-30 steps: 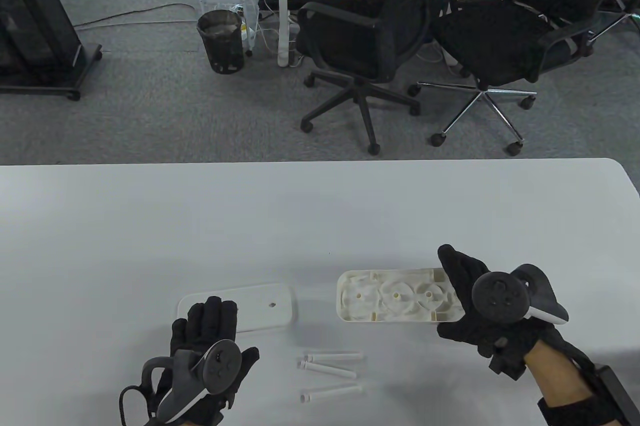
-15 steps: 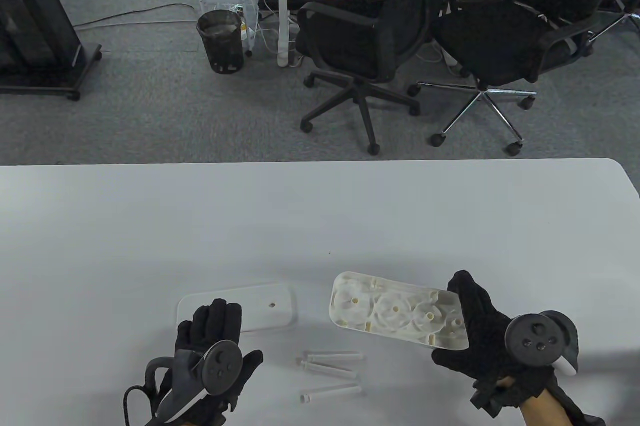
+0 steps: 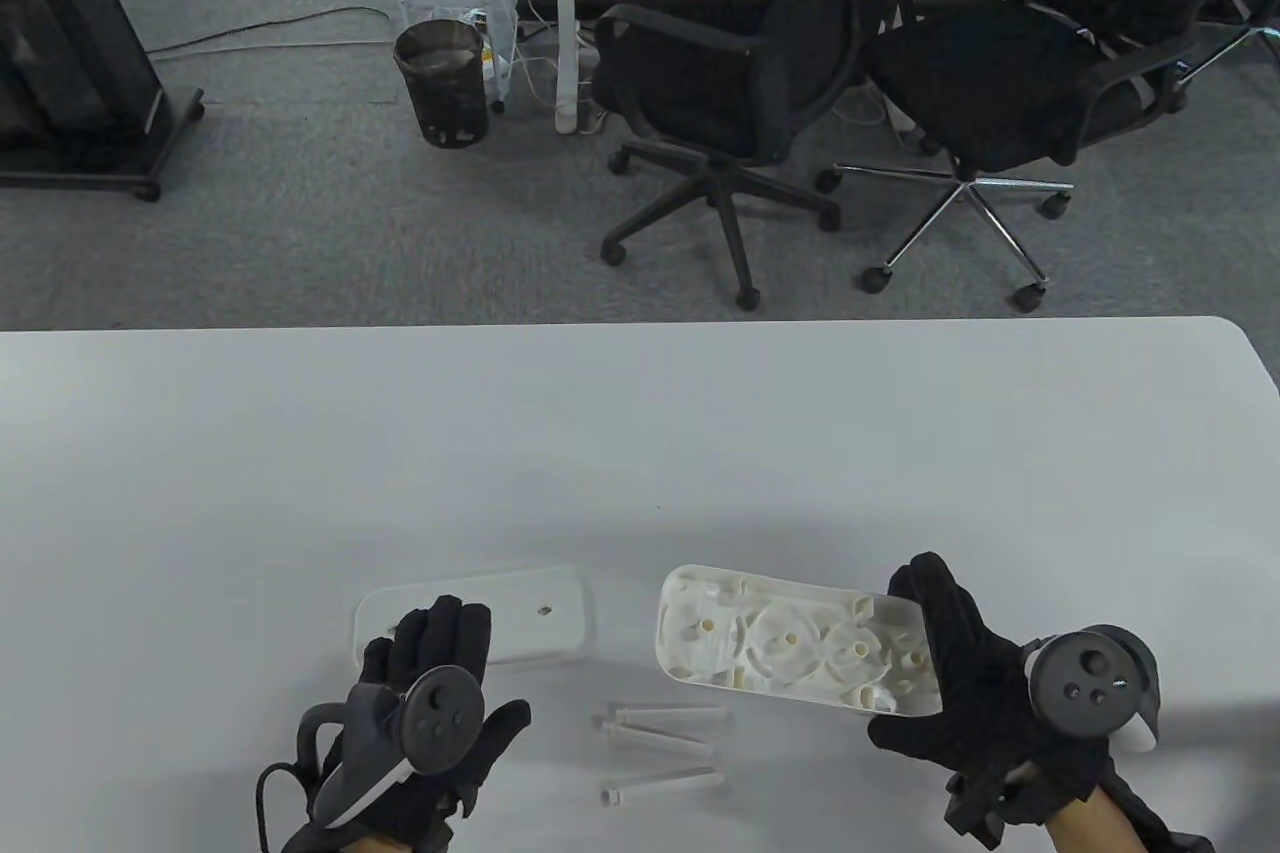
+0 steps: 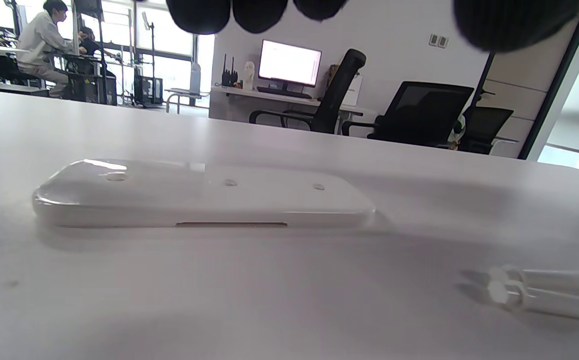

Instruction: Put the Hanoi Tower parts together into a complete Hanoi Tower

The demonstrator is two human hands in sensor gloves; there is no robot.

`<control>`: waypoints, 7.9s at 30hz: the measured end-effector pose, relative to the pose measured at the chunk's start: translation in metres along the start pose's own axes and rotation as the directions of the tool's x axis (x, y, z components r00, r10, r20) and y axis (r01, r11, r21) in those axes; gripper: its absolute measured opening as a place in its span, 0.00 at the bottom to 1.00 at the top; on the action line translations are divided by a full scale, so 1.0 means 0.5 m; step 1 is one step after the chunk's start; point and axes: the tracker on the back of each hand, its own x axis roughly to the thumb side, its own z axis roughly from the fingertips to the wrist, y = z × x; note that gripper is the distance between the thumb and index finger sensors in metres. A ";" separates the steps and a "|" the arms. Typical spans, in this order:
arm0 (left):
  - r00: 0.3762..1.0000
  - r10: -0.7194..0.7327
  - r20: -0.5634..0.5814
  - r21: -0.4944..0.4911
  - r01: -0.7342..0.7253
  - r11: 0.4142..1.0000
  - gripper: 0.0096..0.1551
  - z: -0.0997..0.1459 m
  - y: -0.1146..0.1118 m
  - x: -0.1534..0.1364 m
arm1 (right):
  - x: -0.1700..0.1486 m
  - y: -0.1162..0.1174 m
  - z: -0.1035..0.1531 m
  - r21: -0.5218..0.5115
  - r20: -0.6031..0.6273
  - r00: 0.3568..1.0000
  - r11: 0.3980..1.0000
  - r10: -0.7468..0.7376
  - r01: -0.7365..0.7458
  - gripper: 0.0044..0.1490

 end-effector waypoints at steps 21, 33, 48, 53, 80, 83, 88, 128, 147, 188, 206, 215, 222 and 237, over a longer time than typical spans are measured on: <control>0.988 -0.153 -0.004 -0.387 0.139 0.912 0.71 -0.211 -0.060 -0.031 | -0.001 0.002 0.000 0.005 0.010 1.000 1.000 -0.020 0.020 0.83; 0.971 -0.238 -0.010 -0.469 0.206 0.859 0.70 -0.226 -0.104 -0.051 | 0.000 0.012 -0.002 0.016 0.020 0.999 0.999 -0.042 0.042 0.84; 0.991 -0.131 0.017 -0.251 0.131 0.959 0.73 -0.201 -0.023 -0.075 | -0.004 0.014 -0.002 0.013 0.017 0.994 0.994 -0.112 0.111 0.85; 0.991 -0.101 0.092 -0.132 0.113 0.985 0.73 -0.181 0.083 -0.033 | -0.003 0.021 -0.006 0.017 0.013 0.993 0.993 -0.121 0.121 0.84; 0.805 -0.177 0.566 -0.062 0.256 0.965 0.67 -0.058 0.217 0.366 | 0.009 0.042 -0.007 0.040 0.016 0.988 0.987 -0.155 0.154 0.85; 0.789 -0.192 0.584 -0.062 0.279 0.958 0.66 -0.053 0.204 0.390 | 0.013 0.042 -0.007 0.036 0.024 0.986 0.986 -0.162 0.161 0.85; 0.774 -0.203 0.600 -0.064 0.299 0.952 0.63 -0.053 0.184 0.416 | 0.020 0.042 -0.006 0.035 0.039 0.981 0.981 -0.191 0.190 0.84; 0.780 -0.133 0.611 -0.084 0.231 0.969 0.61 -0.050 0.180 0.432 | 0.018 0.053 -0.005 0.035 0.073 0.860 0.863 -0.504 0.503 0.80; 0.748 0.014 0.664 -0.120 0.088 0.989 0.61 -0.059 0.153 0.416 | 0.018 0.042 0.000 -0.101 0.089 0.807 0.800 -0.584 0.591 0.56; 0.996 0.007 0.093 0.070 -0.014 0.997 0.62 0.049 0.042 0.008 | -0.047 0.111 -0.130 -0.116 -0.079 0.918 0.918 -0.389 0.379 0.69; 0.994 0.019 0.107 0.029 -0.022 0.999 0.60 0.049 0.039 0.004 | -0.102 0.152 -0.153 -0.050 -0.186 0.931 0.949 -0.314 0.310 0.68; 0.994 0.026 0.110 0.024 -0.029 0.999 0.60 0.048 0.038 0.003 | -0.116 0.153 -0.157 0.065 -0.236 0.949 0.971 -0.208 0.229 0.70; 0.992 0.024 0.120 0.009 -0.025 1.000 0.60 0.047 0.033 0.006 | -0.124 0.142 -0.165 0.196 -0.287 0.957 0.976 -0.034 0.094 0.76; 0.990 0.007 0.141 -0.050 0.000 0.999 0.60 0.041 0.019 0.016 | -0.173 0.167 -0.159 0.413 -0.336 0.880 0.892 0.335 -0.182 0.76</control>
